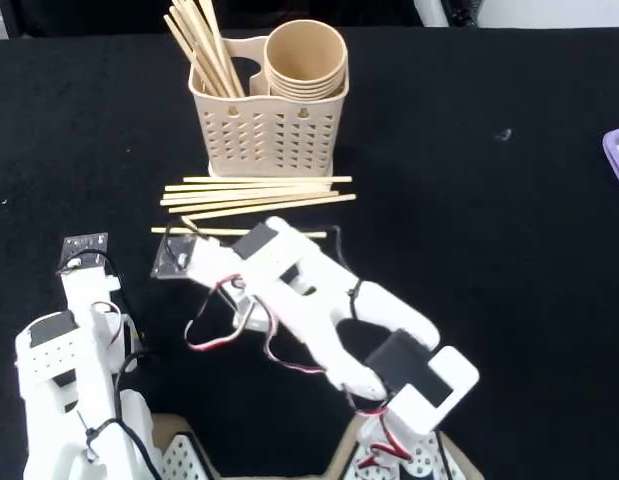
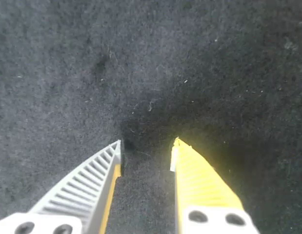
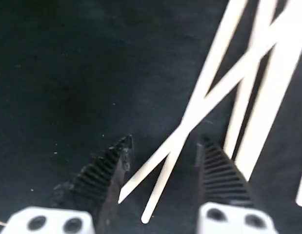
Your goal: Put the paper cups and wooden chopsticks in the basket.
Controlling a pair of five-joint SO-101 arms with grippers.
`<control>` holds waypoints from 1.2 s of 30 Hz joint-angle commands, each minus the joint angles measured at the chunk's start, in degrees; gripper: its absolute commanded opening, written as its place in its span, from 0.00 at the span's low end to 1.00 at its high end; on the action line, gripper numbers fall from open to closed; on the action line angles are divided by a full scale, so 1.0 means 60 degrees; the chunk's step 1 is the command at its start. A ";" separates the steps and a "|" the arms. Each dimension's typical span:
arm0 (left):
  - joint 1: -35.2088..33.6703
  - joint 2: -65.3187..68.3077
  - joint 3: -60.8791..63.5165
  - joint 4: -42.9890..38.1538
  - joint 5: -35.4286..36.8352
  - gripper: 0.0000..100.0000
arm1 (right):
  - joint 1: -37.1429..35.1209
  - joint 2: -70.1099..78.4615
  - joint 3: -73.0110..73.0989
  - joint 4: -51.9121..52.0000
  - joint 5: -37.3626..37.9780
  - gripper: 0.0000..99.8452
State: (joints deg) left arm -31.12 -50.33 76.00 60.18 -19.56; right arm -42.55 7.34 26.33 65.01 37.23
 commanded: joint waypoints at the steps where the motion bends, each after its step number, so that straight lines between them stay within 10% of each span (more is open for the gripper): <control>1: 0.0125 -0.0044 -0.0037 -0.0132 0.0044 0.17 | -0.0117 0.0051 0.0139 -0.0366 -0.0117 0.13; 12: 0.0125 -0.0059 -0.0037 -0.0117 0.0044 0.17 | -0.0073 0.0505 0.0198 -0.0498 -0.0132 0.04; 27: 0.0125 -0.0059 -0.0037 -0.0117 0.0044 0.17 | 0.1582 -0.5267 0.0212 0.0542 -0.0454 0.01; 36: 0.0125 -0.0073 -0.0037 -0.0117 0.0044 0.17 | 0.2022 -0.7568 -0.1194 -0.2183 -0.1714 0.01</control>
State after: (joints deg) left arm -31.12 -50.33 76.00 60.18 -19.56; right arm -31.47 -35.12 24.22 59.56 31.43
